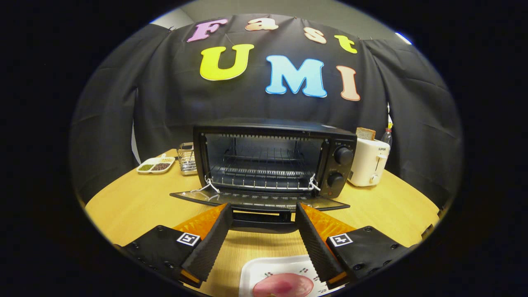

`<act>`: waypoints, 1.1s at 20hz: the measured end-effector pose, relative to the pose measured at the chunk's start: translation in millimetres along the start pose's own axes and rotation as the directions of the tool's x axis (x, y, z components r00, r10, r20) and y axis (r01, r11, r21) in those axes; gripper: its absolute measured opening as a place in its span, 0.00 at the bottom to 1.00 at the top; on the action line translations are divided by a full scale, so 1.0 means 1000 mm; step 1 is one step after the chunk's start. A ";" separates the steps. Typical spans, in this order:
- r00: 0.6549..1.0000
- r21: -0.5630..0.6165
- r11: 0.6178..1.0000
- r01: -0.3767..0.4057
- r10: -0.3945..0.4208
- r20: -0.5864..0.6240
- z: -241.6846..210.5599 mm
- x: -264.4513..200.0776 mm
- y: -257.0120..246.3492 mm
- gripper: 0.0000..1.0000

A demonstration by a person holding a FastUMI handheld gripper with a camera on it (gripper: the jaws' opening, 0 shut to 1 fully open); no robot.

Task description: Open the toaster oven, put the food inside, and close the toaster oven door.

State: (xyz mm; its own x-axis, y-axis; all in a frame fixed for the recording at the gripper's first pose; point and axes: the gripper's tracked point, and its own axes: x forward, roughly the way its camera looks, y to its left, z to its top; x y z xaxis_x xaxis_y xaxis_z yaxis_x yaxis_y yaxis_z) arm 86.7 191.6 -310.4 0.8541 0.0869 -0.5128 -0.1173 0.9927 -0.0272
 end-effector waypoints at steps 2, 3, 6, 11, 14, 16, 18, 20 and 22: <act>0.999 0.009 1.000 -0.016 0.017 -0.046 -0.017 -0.002 0.001 0.98; 0.998 0.008 1.000 -0.012 0.012 -0.065 -0.022 -0.002 -0.002 0.98; 0.996 0.048 0.999 -0.025 0.029 -0.088 -0.019 -0.009 -0.010 0.98; 0.976 0.112 0.989 -0.092 0.112 -0.188 -0.016 -0.024 -0.025 0.98; 0.943 0.165 0.973 -0.163 0.203 -0.265 -0.017 -0.041 -0.030 0.96; 0.921 0.168 0.966 -0.194 0.239 -0.308 -0.021 -0.054 -0.038 0.97; 0.887 0.169 0.959 -0.227 0.275 -0.372 -0.035 -0.064 -0.044 0.97; 0.849 0.187 0.953 -0.237 0.297 -0.438 -0.048 -0.069 -0.052 0.98; 0.823 0.185 0.958 -0.219 0.283 -0.493 -0.061 -0.074 -0.064 0.98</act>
State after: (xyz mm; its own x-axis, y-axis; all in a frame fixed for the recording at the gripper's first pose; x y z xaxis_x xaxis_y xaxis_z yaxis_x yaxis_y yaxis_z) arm -0.2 116.5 -323.1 0.4195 0.3111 -0.8528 -0.2057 0.9476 0.2445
